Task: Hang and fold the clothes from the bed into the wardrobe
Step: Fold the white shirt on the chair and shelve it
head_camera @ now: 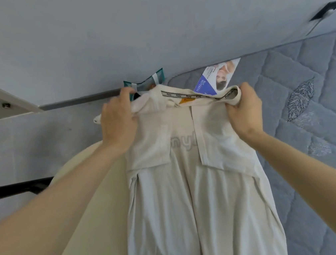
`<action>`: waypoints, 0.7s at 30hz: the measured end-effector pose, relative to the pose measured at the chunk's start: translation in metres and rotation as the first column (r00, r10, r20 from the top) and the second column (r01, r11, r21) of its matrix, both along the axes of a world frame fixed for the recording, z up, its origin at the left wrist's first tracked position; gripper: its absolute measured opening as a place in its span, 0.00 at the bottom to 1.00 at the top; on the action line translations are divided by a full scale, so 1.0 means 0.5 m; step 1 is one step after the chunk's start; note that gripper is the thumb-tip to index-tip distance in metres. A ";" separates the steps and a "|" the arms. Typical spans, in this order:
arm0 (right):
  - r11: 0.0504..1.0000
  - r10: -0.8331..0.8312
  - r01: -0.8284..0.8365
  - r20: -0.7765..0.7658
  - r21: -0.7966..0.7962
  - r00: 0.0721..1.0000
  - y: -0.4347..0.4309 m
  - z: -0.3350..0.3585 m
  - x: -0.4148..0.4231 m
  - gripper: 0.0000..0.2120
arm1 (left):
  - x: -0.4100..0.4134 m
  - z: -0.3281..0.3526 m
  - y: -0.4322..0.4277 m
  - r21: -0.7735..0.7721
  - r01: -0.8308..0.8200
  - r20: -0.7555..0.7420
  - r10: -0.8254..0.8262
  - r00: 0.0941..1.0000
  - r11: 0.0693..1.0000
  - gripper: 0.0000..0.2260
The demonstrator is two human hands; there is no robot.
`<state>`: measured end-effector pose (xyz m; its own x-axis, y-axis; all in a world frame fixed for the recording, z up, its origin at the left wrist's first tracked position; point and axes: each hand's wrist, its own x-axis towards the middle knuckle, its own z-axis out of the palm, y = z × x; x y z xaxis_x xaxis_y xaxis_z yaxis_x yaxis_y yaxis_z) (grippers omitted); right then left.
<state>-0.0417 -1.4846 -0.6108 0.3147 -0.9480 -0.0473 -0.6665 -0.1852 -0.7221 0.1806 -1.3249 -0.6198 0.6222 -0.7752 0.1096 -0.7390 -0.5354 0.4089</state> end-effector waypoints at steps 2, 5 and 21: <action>1.000 0.002 -0.002 0.040 -0.013 0.999 0.046 -0.004 -0.038 0.05 | -0.050 0.001 0.052 -0.004 0.077 -0.052 -0.077 0.996 0.997 0.25; 0.999 0.013 -0.014 -0.031 -0.039 0.999 0.124 -0.013 -0.108 0.08 | -0.122 -0.002 0.133 0.035 0.220 -0.156 -0.212 0.965 0.975 0.29; 0.973 0.203 -0.106 -0.532 0.207 0.822 0.310 -0.035 -0.273 0.21 | -0.253 -0.077 0.287 0.093 0.195 -0.179 -0.176 0.968 0.976 0.10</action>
<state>-0.1780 -1.3297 -0.6284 0.3330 -0.8528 -0.4024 -0.9321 -0.2333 -0.2770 0.0539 -1.1812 -0.6582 0.4685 -0.8802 -0.0758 -0.7549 -0.4435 0.4831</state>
